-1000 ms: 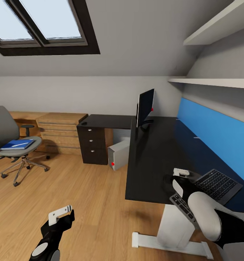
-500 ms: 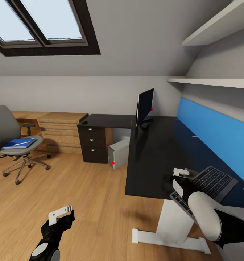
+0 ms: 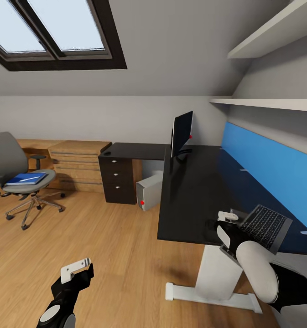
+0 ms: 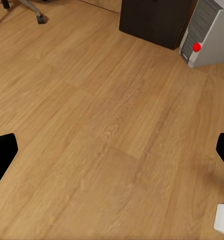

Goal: In the bedroom, organize the workspace by keeping the computer under the desk, ensuring the monitor is on the desk, placing the keyboard on the desk next to the monitor, placing the mouse on the desk next to the keyboard, moving the folder from the swivel chair onto the desk next to the mouse, stacking the notebook on top of the folder with the pen on top of the notebook, and positioning the swivel chair next to the desk.

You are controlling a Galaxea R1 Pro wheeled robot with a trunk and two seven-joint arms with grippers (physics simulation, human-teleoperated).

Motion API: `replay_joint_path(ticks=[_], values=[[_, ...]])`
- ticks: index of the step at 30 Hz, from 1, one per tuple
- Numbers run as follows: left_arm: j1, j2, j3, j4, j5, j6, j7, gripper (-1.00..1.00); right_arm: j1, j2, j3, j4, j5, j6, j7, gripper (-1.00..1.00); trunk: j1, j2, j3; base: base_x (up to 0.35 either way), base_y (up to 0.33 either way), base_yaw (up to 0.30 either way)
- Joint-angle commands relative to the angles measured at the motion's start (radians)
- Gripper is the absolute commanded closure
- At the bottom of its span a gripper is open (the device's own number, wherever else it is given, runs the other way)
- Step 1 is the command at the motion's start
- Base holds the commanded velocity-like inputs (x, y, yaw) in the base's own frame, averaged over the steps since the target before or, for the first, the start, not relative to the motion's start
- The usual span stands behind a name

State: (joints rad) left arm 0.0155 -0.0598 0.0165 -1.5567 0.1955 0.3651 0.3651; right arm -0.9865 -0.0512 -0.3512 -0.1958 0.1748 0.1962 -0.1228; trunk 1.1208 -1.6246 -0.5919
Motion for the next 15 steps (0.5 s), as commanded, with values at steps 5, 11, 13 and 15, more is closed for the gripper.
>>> replay_joint_path(ticks=[5,11,13,15], values=[[0.000,0.000,0.000,-0.002,0.010,0.003,0.005,-1.00,0.000,0.001,-0.005,0.036,0.014,0.011,0.000,-1.00,0.000,0.000,-0.001,-0.111,0.000,0.000],[0.000,0.000,0.001,-0.002,0.010,0.003,0.005,-1.00,0.000,0.000,-0.005,0.036,0.014,0.011,0.000,-1.00,0.000,0.000,-0.001,-0.068,-0.004,0.000],[0.000,0.000,0.001,-0.002,0.010,0.004,0.005,-1.00,0.000,0.000,-0.005,0.036,0.014,0.011,0.000,-1.00,0.000,0.000,-0.001,-0.209,-0.082,0.000],[0.000,0.000,0.001,-0.002,0.010,0.004,0.005,-1.00,0.000,0.000,-0.005,0.036,0.014,0.011,0.000,-1.00,0.000,0.000,-0.001,-0.250,-0.123,0.000]])
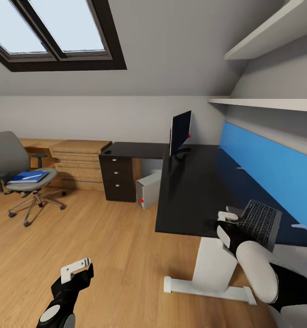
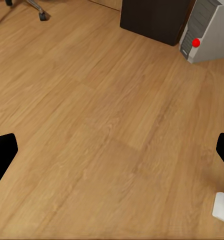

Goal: In the bedroom, organize the workspace by keeping the computer under the desk, ensuring the monitor is on the desk, placing the keyboard on the desk next to the monitor, placing the mouse on the desk next to the keyboard, moving the folder from the swivel chair onto the desk next to the mouse, stacking the notebook on top of the folder with the pen on top of the notebook, and positioning the swivel chair next to the desk.

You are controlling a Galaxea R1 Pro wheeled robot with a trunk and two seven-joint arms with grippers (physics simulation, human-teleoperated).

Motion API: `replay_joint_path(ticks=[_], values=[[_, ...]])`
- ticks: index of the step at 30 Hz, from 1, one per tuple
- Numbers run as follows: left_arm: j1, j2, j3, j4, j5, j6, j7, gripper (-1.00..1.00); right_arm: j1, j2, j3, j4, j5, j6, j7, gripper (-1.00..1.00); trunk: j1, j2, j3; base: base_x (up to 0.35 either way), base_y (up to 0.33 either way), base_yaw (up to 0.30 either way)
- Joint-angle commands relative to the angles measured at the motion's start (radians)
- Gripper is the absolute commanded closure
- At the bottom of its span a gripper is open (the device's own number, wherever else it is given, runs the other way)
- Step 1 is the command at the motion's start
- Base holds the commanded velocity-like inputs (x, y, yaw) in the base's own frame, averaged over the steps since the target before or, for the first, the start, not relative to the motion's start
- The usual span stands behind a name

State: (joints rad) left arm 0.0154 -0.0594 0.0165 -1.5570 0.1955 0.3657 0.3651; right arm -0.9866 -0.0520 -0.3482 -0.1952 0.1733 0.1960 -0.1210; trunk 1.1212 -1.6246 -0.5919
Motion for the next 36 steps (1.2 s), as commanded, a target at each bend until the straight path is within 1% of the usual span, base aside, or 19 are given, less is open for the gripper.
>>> replay_joint_path(ticks=[1,7,15,29,36], values=[[0.000,0.000,0.001,-0.002,0.010,0.003,0.005,-1.00,0.000,0.000,-0.008,0.035,0.015,0.011,-0.002,-1.00,0.000,0.000,-0.001,-0.243,-0.127,0.000],[0.000,0.000,0.002,-0.002,0.010,0.004,0.005,-1.00,0.000,0.001,-0.008,0.035,0.015,0.011,-0.002,-1.00,0.000,0.000,-0.001,-0.078,-0.034,0.000],[0.000,0.000,0.002,-0.002,0.010,0.003,0.005,-1.00,0.000,0.001,-0.008,0.035,0.015,0.011,-0.002,-1.00,0.000,0.000,-0.001,-0.177,-0.002,0.000],[0.000,0.000,0.001,-0.003,0.010,0.002,0.005,-1.00,0.000,0.002,-0.009,0.024,0.014,0.008,-0.002,-1.00,0.000,0.000,-0.001,-0.011,0.000,0.000],[0.000,-0.002,0.000,-0.003,0.012,0.002,0.005,-1.00,0.000,0.012,-0.008,0.023,0.015,0.008,-0.002,-1.00,-0.027,0.049,0.021,0.000,0.000,0.000]])
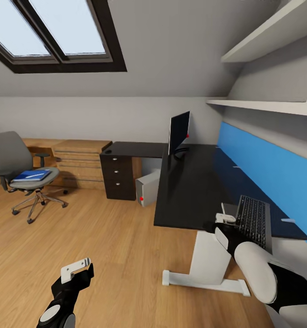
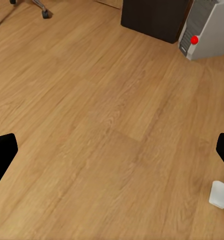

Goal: In the bedroom, organize the workspace by keeping the computer under the desk, ensuring the monitor is on the desk, placing the keyboard on the desk next to the monitor, placing the mouse on the desk next to the keyboard, moving the folder from the swivel chair onto the desk next to the mouse, stacking the notebook on top of the folder with the pen on top of the notebook, and positioning the swivel chair next to the desk.

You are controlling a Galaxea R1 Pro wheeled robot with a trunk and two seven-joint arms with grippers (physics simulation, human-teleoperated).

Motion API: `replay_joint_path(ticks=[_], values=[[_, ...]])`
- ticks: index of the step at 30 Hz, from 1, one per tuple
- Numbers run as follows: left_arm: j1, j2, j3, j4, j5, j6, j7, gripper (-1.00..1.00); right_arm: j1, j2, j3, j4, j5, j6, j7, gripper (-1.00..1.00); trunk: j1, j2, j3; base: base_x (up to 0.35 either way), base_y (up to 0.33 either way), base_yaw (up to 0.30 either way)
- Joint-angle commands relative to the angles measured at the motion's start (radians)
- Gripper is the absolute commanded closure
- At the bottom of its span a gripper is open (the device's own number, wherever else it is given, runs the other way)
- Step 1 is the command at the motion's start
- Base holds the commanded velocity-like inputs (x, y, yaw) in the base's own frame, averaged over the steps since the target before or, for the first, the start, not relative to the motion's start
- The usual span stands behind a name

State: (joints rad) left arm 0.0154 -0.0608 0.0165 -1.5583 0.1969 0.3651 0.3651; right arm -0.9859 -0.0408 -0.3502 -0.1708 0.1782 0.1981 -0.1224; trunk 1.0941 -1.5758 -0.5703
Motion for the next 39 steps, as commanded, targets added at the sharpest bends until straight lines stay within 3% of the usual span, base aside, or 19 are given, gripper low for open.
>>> replay_joint_path(ticks=[1,9,18,24,30,31,34,36,37,39], values=[[0.000,0.000,0.000,-0.002,0.010,0.003,0.005,-1.00,0.000,0.001,-0.006,-0.001,0.010,0.006,0.000,-1.00,-0.004,0.007,0.002,0.000,0.000,0.000],[0.000,-0.001,0.000,-0.002,0.009,0.003,0.005,-1.00,0.000,0.004,-0.006,-0.001,0.010,0.005,0.000,-1.00,-0.035,0.063,0.027,0.000,0.000,0.000],[0.000,-0.001,-0.001,0.001,0.009,0.003,0.005,-1.00,0.000,0.027,-0.006,-0.004,0.024,0.003,-0.002,-1.00,-0.069,0.126,0.056,0.000,0.000,0.000],[0.000,-0.001,-0.003,0.018,0.009,0.003,0.005,-1.00,0.009,0.072,-0.005,-0.079,0.042,0.019,-0.003,-1.00,-0.092,0.168,0.074,0.000,0.000,0.000],[0.000,-0.001,-0.013,0.023,0.009,0.003,0.006,-1.00,0.144,0.109,-0.005,-0.353,0.053,0.091,-0.003,-1.00,-0.111,0.203,0.090,0.000,0.000,0.000],[0.000,-0.001,-0.021,0.024,0.009,0.001,0.006,-1.00,0.276,0.143,-0.004,-0.615,0.052,0.186,-0.001,-1.00,-0.111,0.203,0.090,0.000,0.000,0.000],[0.000,-0.001,-0.023,0.024,0.009,0.000,0.006,-1.00,0.374,0.164,-0.003,-0.795,0.049,0.254,0.003,-1.00,-0.111,0.203,0.090,0.000,0.000,0.000],[0.000,-0.001,-0.026,0.024,0.009,-0.002,0.006,-1.00,0.460,0.185,-0.003,-0.951,0.021,0.321,0.010,-1.00,-0.111,0.203,0.090,0.000,0.000,0.000],[0.000,-0.001,-0.027,0.024,0.009,-0.002,0.006,-1.00,0.473,0.189,-0.003,-0.975,0.004,0.336,0.011,-1.00,-0.111,0.203,0.090,0.000,0.000,0.000],[0.000,-0.001,-0.028,0.026,0.009,-0.003,0.006,-1.00,0.499,0.196,-0.004,-1.031,-0.066,0.381,0.013,-1.00,-0.111,0.203,0.090,0.000,0.000,0.000]])
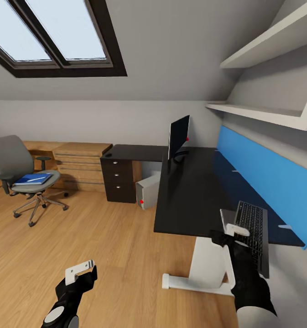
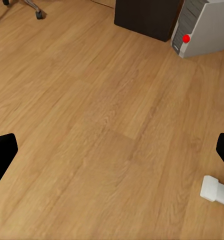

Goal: In the bedroom, organize the workspace by keeping the computer under the desk, ensuring the monitor is on the desk, placing the keyboard on the desk next to the monitor, placing the mouse on the desk next to the keyboard, moving the folder from the swivel chair onto the desk next to the mouse, stacking the notebook on top of the folder with the pen on top of the notebook, and positioning the swivel chair next to the desk.

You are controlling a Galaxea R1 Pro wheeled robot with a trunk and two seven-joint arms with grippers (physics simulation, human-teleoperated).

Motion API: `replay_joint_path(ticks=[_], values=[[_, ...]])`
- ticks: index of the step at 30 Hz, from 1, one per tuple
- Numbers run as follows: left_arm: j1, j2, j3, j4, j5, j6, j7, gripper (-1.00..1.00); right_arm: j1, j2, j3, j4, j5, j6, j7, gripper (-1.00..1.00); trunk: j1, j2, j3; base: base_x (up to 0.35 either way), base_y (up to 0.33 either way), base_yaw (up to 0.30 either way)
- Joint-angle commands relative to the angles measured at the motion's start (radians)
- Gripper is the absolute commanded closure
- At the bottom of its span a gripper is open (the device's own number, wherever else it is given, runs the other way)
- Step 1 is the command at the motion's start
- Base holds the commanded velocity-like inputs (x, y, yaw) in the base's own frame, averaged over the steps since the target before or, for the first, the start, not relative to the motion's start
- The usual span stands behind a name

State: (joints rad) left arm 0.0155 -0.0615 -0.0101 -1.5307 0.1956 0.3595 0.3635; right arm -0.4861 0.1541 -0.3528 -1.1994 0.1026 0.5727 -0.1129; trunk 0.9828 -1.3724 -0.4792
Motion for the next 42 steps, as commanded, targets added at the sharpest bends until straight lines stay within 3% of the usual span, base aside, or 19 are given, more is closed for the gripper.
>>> replay_joint_path(ticks=[1,4,11,12,15,16,20,21,25,29,36,37,42], values=[[0.000,0.000,-0.001,0.000,0.010,0.002,0.007,-1.00,0.010,0.002,-0.003,-0.035,-0.047,0.033,0.004,-1.00,0.000,-0.001,-0.001,0.000,0.000,0.000],[0.000,0.000,-0.002,0.002,0.010,0.001,0.006,-1.00,0.031,0.002,-0.004,-0.100,-0.143,0.063,0.006,-1.00,0.000,-0.001,-0.001,0.000,0.000,0.000],[0.000,0.000,-0.003,0.004,0.010,0.001,0.006,-1.00,0.094,0.006,-0.006,-0.234,-0.216,0.085,0.005,-1.00,0.000,-0.001,-0.001,-0.003,0.000,0.000],[0.000,0.001,-0.002,0.004,0.010,0.001,0.005,-1.00,0.111,0.008,-0.009,-0.283,-0.274,0.092,0.003,-1.00,0.000,-0.001,-0.001,-0.195,0.071,0.000],[0.000,0.001,-0.002,0.004,0.010,0.001,0.005,-1.00,0.114,0.006,-0.013,-0.291,-0.329,0.094,0.001,-1.00,0.000,-0.001,-0.001,-0.233,0.093,0.000],[0.000,0.001,-0.002,0.004,0.010,0.000,0.005,-1.00,0.116,0.005,-0.018,-0.294,-0.365,0.095,0.000,-1.00,0.000,-0.001,-0.001,-0.268,0.114,0.000],[0.000,0.000,-0.002,0.004,0.010,0.000,0.005,-1.00,0.119,0.003,-0.030,-0.298,-0.418,0.109,-0.002,-1.00,0.000,-0.001,-0.001,-0.283,0.123,0.000],[0.000,0.000,-0.003,0.004,0.010,-0.001,0.003,-1.00,0.121,0.002,-0.059,-0.298,-0.447,0.124,-0.002,-1.00,0.000,-0.001,0.000,-0.302,0.145,-0.212],[0.000,0.000,-0.003,0.003,0.010,0.000,0.003,-1.00,0.121,0.002,-0.076,-0.296,-0.459,0.125,-0.001,-1.00,0.000,-0.001,0.002,-0.299,0.147,-0.244],[0.000,0.000,-0.002,0.001,0.011,0.001,0.002,-1.00,0.122,0.003,-0.102,-0.295,-0.497,0.125,-0.001,-1.00,0.000,-0.001,0.001,-0.268,0.135,-0.197],[0.000,0.000,-0.002,-0.007,0.013,0.000,0.002,-1.00,0.121,0.002,-0.116,-0.295,-0.527,0.124,-0.001,-1.00,0.000,-0.001,-0.003,-0.146,0.062,-0.045],[0.000,-0.002,-0.002,-0.032,0.013,0.002,0.005,-1.00,0.121,0.001,-0.143,-0.294,-0.534,0.120,0.003,-1.00,0.000,-0.001,-0.003,-0.017,0.007,-0.005],[0.000,-0.004,-0.002,-0.050,0.014,0.003,0.006,-1.00,0.122,0.000,-0.191,-0.293,-0.536,0.115,0.006,-1.00,0.019,-0.036,-0.018,-0.008,0.003,-0.002]])
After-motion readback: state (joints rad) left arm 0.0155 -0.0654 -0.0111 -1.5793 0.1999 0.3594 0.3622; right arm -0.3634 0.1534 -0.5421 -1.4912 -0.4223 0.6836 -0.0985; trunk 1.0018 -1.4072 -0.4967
